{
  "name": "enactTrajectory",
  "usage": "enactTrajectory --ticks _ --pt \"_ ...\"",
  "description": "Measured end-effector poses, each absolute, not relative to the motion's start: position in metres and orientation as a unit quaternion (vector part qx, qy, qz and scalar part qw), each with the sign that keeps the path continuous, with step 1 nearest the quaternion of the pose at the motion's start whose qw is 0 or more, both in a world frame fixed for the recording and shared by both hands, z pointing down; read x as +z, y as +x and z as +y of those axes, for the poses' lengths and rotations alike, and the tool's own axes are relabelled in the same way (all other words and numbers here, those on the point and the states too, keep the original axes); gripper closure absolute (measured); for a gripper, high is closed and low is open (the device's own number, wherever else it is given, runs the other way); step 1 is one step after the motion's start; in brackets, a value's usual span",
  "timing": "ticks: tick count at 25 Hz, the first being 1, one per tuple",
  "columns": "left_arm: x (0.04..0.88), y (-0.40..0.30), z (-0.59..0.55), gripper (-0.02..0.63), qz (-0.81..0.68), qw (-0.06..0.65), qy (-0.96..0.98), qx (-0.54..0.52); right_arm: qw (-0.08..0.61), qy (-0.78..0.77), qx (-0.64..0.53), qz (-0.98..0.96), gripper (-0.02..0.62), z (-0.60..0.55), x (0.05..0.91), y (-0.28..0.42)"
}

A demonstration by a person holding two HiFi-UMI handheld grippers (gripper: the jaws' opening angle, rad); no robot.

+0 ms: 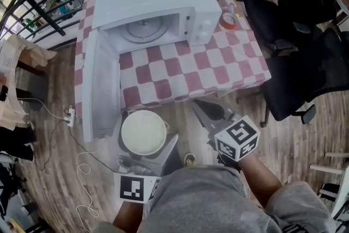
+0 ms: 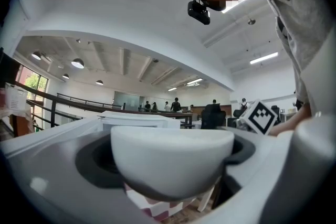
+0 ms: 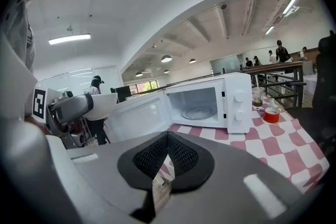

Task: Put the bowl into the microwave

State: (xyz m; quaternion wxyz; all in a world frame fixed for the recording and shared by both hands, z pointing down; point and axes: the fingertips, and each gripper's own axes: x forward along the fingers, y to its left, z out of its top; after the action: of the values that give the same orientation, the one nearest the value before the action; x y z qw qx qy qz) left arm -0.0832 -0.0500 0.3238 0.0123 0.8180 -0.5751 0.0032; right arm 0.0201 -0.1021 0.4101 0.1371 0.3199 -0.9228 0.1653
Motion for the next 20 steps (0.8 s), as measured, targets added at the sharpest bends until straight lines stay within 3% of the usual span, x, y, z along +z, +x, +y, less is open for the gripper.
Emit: enactTrajectory --ticks 20 --pt "0.343 -0.125 -0.148 0.069 -0.548 0.062 0.834 -0.004 0.164 0.336 0.181 -0.910 0.600 -0.192 0.417 -0.033"
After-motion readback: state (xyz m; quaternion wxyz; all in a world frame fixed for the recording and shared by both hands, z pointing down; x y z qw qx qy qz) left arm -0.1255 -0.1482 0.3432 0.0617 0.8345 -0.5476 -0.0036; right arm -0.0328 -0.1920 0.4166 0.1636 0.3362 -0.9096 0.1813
